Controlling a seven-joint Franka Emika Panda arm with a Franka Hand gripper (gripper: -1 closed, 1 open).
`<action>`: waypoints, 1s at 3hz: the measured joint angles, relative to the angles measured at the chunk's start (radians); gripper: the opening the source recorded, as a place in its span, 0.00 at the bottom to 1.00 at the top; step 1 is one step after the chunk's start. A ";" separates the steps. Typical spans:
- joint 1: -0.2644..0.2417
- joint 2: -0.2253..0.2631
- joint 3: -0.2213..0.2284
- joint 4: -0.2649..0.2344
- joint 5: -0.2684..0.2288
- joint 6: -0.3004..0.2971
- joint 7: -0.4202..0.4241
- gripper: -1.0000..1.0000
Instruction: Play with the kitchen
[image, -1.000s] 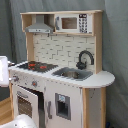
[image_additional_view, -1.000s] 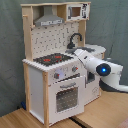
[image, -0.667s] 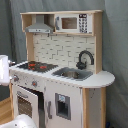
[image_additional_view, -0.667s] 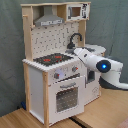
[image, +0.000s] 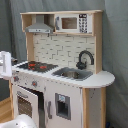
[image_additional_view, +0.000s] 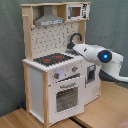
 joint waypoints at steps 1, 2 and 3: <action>-0.001 0.041 -0.013 0.000 0.037 0.010 -0.101 1.00; -0.001 0.088 -0.013 0.000 0.075 0.012 -0.187 1.00; -0.002 0.137 -0.014 -0.006 0.107 0.010 -0.274 1.00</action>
